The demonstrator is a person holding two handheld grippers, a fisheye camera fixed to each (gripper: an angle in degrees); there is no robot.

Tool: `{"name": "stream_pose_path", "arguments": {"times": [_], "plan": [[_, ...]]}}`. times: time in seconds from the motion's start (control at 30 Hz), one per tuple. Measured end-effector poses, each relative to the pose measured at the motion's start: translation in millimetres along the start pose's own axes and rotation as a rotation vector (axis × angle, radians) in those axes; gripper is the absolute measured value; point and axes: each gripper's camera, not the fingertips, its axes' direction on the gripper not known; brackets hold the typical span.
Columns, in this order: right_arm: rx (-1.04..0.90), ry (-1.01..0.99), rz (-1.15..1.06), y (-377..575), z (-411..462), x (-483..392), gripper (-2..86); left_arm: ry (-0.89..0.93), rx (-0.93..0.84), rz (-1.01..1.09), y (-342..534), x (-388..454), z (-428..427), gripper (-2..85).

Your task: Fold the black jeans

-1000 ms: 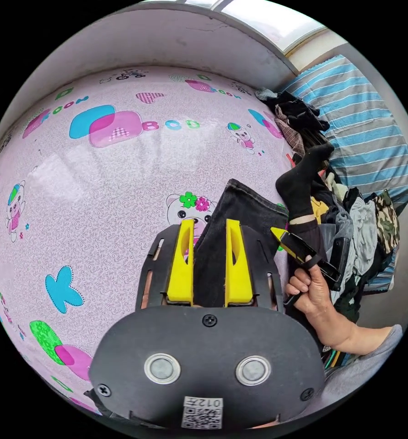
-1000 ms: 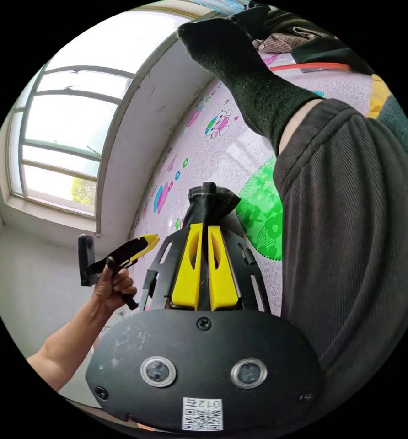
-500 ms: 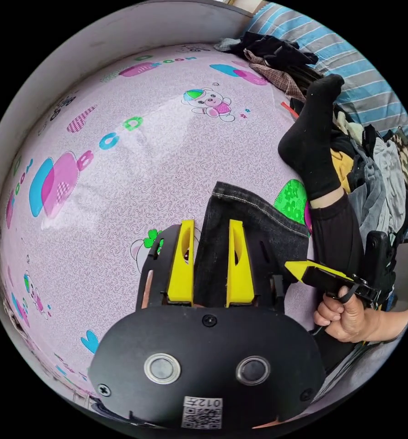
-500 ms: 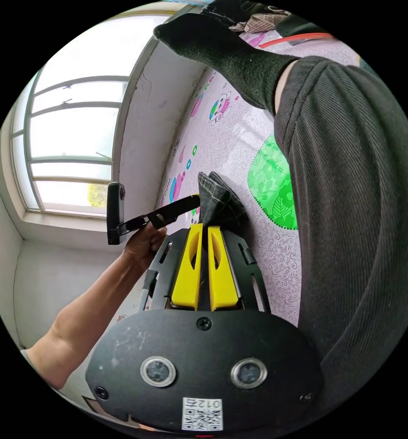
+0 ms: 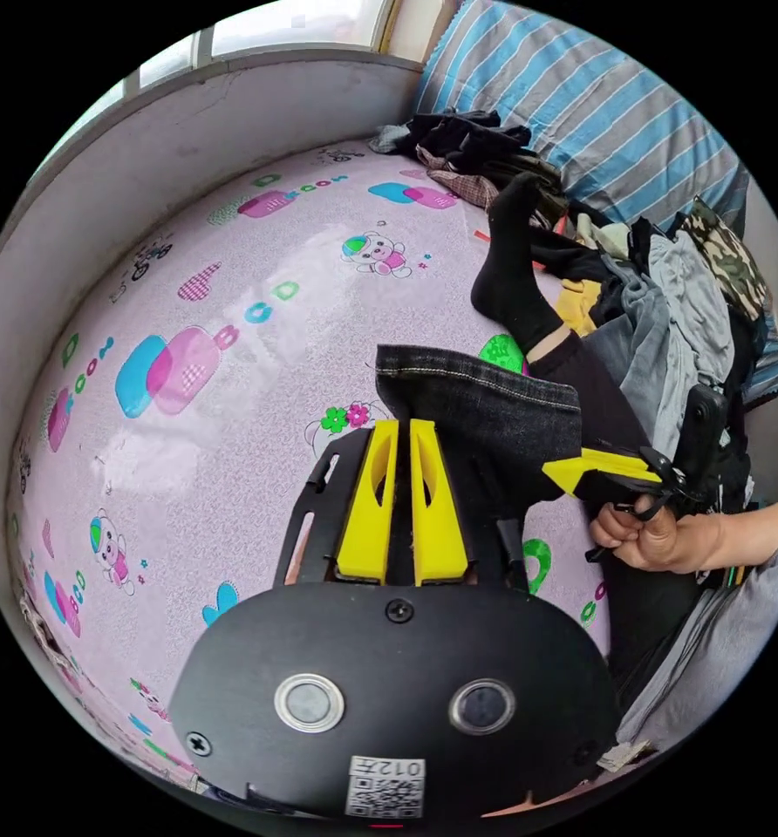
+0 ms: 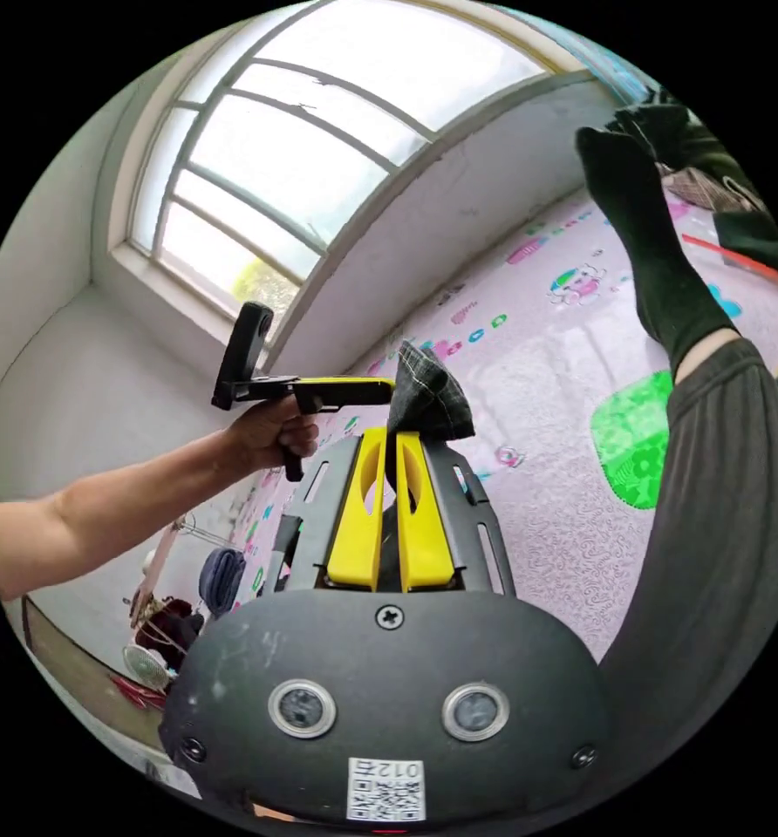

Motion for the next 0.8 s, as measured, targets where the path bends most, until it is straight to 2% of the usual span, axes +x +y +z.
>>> {"name": "stream_pose_path", "arguments": {"times": [0.23,0.4,0.6,0.8], "plan": [[-0.069,-0.127,-0.339,113.0,20.0,-83.3,-0.1,-0.064,0.116,0.024,151.7,27.0,-96.1,0.4],[-0.183,-0.199,-0.597,187.5,51.1,-141.5,-0.1,-0.161,0.18,-0.085,294.7,48.1,-147.3,0.4],[-0.309,-0.3,-0.841,276.4,102.5,-194.6,-0.1,-0.204,0.271,-0.3,446.4,55.0,-164.6,0.3],[-0.466,-0.316,-1.02,359.5,163.2,-228.1,-0.1,-0.23,0.284,-0.463,555.6,53.9,-145.3,0.4]]}}
